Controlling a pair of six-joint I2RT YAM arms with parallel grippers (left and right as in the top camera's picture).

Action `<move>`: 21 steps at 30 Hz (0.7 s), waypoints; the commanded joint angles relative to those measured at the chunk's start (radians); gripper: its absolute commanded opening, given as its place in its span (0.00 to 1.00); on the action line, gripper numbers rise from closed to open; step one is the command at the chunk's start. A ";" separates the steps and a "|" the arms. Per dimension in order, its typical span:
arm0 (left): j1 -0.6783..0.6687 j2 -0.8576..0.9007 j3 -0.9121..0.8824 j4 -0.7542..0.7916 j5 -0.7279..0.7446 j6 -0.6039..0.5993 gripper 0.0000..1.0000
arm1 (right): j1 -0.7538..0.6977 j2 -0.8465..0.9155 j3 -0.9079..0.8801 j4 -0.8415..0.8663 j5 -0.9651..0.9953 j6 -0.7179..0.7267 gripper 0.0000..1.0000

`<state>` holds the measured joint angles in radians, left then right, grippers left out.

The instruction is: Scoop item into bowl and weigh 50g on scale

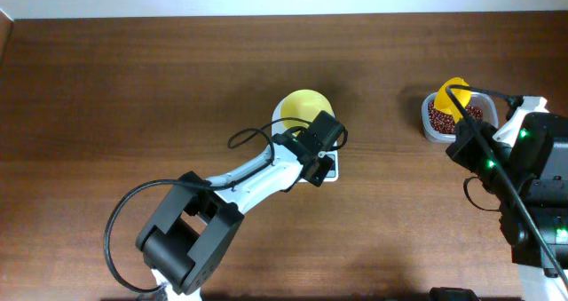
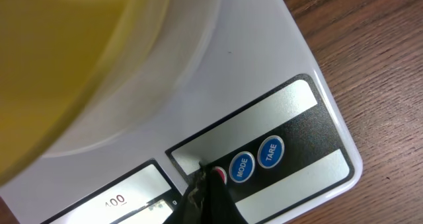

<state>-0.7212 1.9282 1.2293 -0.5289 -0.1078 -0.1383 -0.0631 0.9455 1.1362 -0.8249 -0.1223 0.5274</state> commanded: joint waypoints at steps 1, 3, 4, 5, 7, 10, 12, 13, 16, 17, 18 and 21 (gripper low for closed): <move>0.001 0.043 -0.006 0.001 0.045 0.013 0.00 | -0.005 -0.003 0.015 -0.002 -0.002 0.000 0.04; 0.001 0.043 -0.006 0.009 0.045 0.013 0.00 | -0.005 -0.003 0.015 -0.002 -0.002 0.000 0.04; 0.001 0.043 -0.006 0.012 0.045 0.013 0.00 | -0.005 -0.003 0.015 -0.002 -0.002 0.000 0.04; 0.001 0.043 -0.006 0.013 0.044 0.013 0.00 | -0.005 -0.003 0.015 -0.002 -0.002 0.000 0.04; 0.001 0.043 -0.006 0.013 0.040 0.013 0.00 | -0.005 -0.003 0.015 -0.002 -0.002 0.000 0.04; 0.001 0.043 -0.006 0.011 0.010 0.013 0.00 | -0.005 -0.003 0.015 -0.002 -0.002 0.000 0.04; 0.002 0.043 -0.006 0.000 -0.020 0.013 0.00 | -0.005 -0.003 0.015 -0.002 -0.002 0.000 0.04; 0.002 0.043 -0.006 -0.007 -0.020 0.013 0.00 | -0.005 -0.003 0.015 -0.002 -0.002 0.000 0.04; 0.002 0.043 -0.006 -0.010 -0.020 0.013 0.00 | -0.005 -0.003 0.015 -0.002 -0.002 0.000 0.04; 0.002 0.043 -0.006 -0.011 -0.020 0.013 0.00 | -0.005 -0.003 0.015 -0.002 -0.002 0.000 0.04; 0.002 0.043 -0.006 -0.011 -0.020 0.013 0.00 | -0.005 -0.003 0.015 -0.002 -0.002 0.000 0.04; 0.002 0.043 -0.006 -0.011 -0.020 0.013 0.00 | -0.005 -0.003 0.015 -0.002 -0.002 0.000 0.04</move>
<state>-0.7227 1.9301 1.2308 -0.5274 -0.1055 -0.1383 -0.0631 0.9455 1.1362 -0.8268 -0.1223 0.5270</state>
